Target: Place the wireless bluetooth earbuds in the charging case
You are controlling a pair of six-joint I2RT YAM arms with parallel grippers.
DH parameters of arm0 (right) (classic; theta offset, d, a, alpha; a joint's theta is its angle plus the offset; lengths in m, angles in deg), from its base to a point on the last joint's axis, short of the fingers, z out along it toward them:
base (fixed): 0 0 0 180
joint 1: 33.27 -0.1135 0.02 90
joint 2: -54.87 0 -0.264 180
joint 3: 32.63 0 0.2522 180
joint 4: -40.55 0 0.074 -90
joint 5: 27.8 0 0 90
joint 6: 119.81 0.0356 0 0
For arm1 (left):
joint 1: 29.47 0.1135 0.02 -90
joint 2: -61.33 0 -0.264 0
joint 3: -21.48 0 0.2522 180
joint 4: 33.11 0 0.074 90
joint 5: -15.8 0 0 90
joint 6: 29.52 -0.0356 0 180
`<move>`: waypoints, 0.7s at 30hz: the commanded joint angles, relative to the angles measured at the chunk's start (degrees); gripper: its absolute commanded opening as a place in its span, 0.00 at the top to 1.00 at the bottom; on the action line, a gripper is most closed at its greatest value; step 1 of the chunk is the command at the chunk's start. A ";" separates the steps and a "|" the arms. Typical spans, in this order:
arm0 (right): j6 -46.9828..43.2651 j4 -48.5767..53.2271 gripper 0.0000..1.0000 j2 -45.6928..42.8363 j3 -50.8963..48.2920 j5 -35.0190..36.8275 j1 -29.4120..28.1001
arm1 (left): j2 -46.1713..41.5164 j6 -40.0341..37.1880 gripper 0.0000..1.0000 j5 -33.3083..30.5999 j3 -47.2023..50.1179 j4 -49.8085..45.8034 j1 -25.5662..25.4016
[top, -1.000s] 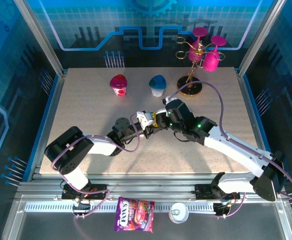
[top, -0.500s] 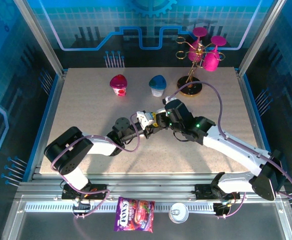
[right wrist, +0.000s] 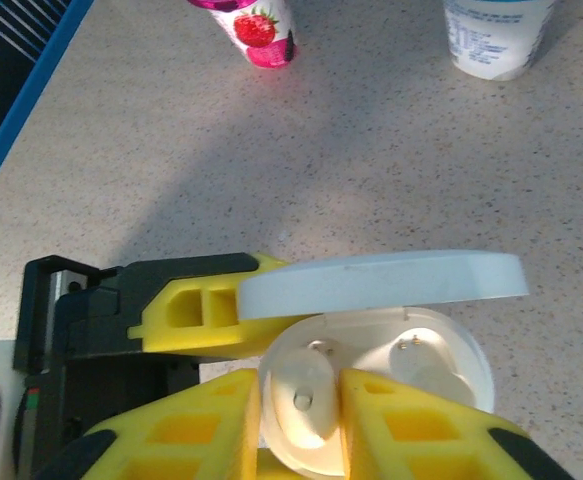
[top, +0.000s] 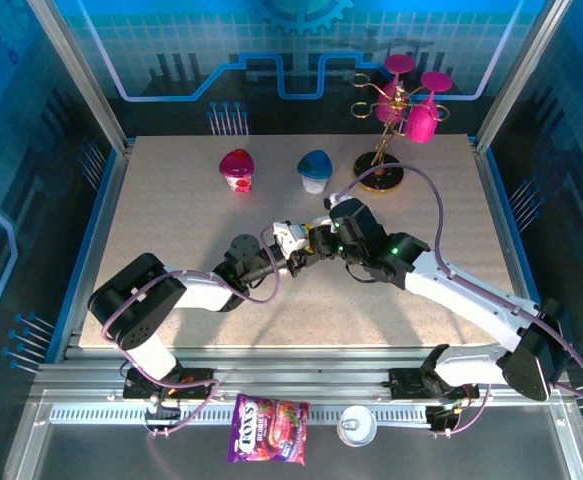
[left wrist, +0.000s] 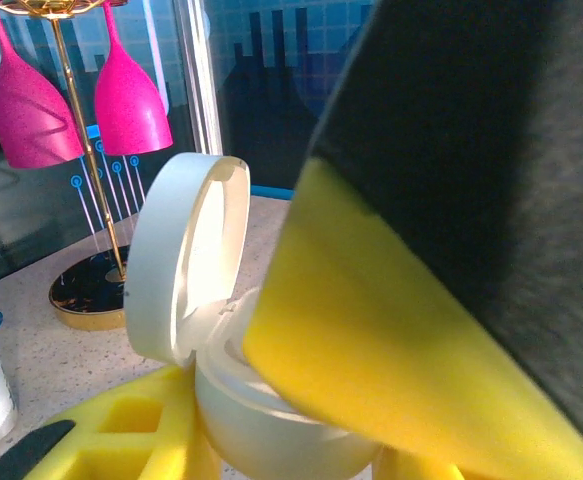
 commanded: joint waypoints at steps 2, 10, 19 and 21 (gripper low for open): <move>-0.43 -0.23 0.68 -1.41 -0.63 -1.84 0.44 | -2.07 -1.03 0.71 -0.57 -1.47 1.89 -0.49; -1.46 1.95 0.48 -6.22 -0.56 0.55 0.72 | -1.26 0.70 0.70 -0.07 -1.17 4.18 -0.40; -2.11 0.84 0.45 -11.74 -3.83 -0.40 3.13 | -2.41 1.66 0.70 0.44 0.39 5.48 0.70; -1.78 0.14 0.45 -13.94 -6.05 -0.56 4.33 | -3.53 2.03 0.70 0.52 1.54 5.60 1.90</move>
